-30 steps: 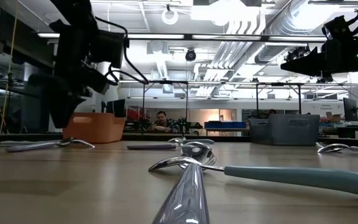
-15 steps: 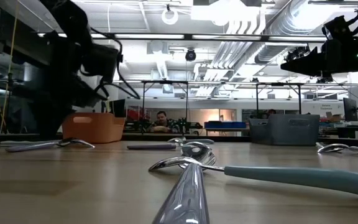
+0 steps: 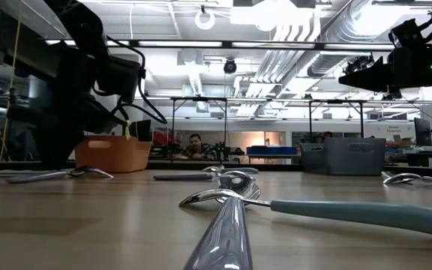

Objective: Sort silverware by color (type)
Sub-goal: Put the white patterned spoon into the black bin

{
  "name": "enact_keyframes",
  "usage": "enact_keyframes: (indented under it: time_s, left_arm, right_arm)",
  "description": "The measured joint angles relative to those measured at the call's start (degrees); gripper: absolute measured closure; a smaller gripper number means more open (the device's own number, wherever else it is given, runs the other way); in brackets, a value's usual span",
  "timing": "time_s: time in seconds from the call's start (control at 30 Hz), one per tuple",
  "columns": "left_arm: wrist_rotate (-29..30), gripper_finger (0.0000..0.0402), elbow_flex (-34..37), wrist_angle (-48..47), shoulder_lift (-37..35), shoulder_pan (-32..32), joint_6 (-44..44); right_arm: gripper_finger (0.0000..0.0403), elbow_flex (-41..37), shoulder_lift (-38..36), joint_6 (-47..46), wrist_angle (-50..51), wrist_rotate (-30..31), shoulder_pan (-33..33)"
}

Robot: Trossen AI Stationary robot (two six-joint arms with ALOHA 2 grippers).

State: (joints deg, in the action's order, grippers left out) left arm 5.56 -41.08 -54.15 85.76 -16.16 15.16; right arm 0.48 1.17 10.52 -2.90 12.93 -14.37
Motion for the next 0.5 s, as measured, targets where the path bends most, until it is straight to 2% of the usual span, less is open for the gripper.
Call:
enact_keyframes:
  time_s: [0.5]
  left_arm:
    - [-0.70,0.0286,0.00,-0.04,0.00,0.00,0.00]
  right_arm:
    - [0.0402,0.00,0.00,0.00,0.00,-0.02,0.00]
